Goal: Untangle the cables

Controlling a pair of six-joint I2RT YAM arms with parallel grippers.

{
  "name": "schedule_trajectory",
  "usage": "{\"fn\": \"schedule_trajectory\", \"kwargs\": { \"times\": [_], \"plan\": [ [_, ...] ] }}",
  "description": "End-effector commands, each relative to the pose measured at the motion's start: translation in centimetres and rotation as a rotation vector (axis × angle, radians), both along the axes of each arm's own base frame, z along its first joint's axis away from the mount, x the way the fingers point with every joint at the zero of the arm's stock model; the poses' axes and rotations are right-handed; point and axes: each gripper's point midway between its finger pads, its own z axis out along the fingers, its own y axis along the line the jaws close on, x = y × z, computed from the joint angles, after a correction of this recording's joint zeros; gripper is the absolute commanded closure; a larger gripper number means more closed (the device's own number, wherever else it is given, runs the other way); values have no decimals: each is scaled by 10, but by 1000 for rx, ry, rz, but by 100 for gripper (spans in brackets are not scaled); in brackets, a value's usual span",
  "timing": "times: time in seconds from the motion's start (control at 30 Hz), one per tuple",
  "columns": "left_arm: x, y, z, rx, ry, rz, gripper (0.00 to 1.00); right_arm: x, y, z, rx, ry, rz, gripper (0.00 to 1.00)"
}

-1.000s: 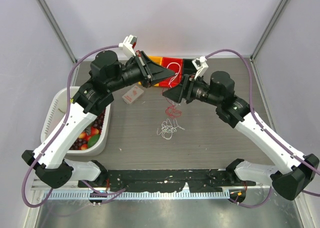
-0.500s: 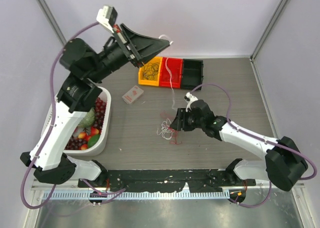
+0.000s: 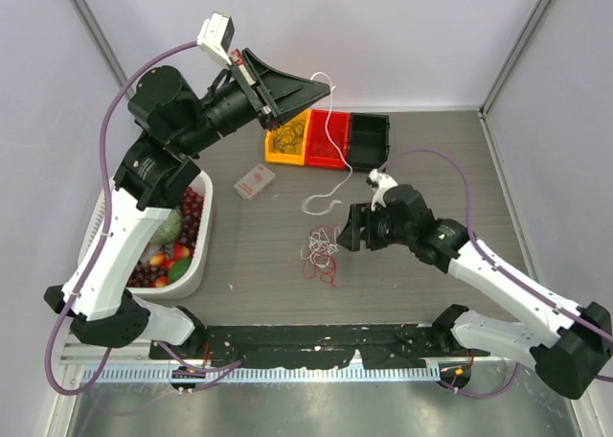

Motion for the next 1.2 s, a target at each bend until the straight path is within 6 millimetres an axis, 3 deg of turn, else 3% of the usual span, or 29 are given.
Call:
{"fn": "schedule_trajectory", "kwargs": {
  "times": [0.0, 0.03, 0.07, 0.1, 0.17, 0.3, 0.37, 0.47, 0.6, 0.9, 1.03, 1.13, 1.17],
  "plan": [
    [-7, 8, 6, 3, -30, 10, 100, 9, 16, 132, 136, -296, 132, 28],
    [-7, 9, 3, 7, -26, 12, 100, 9, 17, 146, 142, -309, 143, 28],
    [-7, 9, 2, 9, -23, 15, 100, 10, 18, 177, 169, -374, 156, 28],
    [-6, 9, -1, 14, -16, 18, 100, 12, 19, 188, 168, -385, 157, 28],
    [-5, 10, -6, 21, -1, 26, 100, 14, 19, 233, 202, -484, 163, 29],
    [-6, 10, -14, 25, 24, 24, 100, 20, 17, 271, 191, -587, 177, 30],
    [-7, 12, -15, 20, 30, 25, 100, 23, 19, 280, 181, -603, 183, 30],
    [-9, 15, -12, 6, 25, 31, 100, 26, 28, 271, 153, -552, 224, 31],
    [-10, 17, -9, 3, 20, 36, 100, 25, 30, 275, 193, -548, 213, 32],
    [-10, 19, -19, 27, 48, 41, 100, 7, 62, 293, 365, -487, 351, 32],
    [-9, 17, -20, 26, 56, 35, 100, 21, 48, 292, 314, -485, 226, 34],
    [-9, 17, -20, 26, 57, 33, 100, 46, 10, 291, 168, -525, 1, 34],
    [-9, 18, -20, 27, 60, 34, 100, 48, 2, 303, 151, -559, -27, 34]
  ]
}}
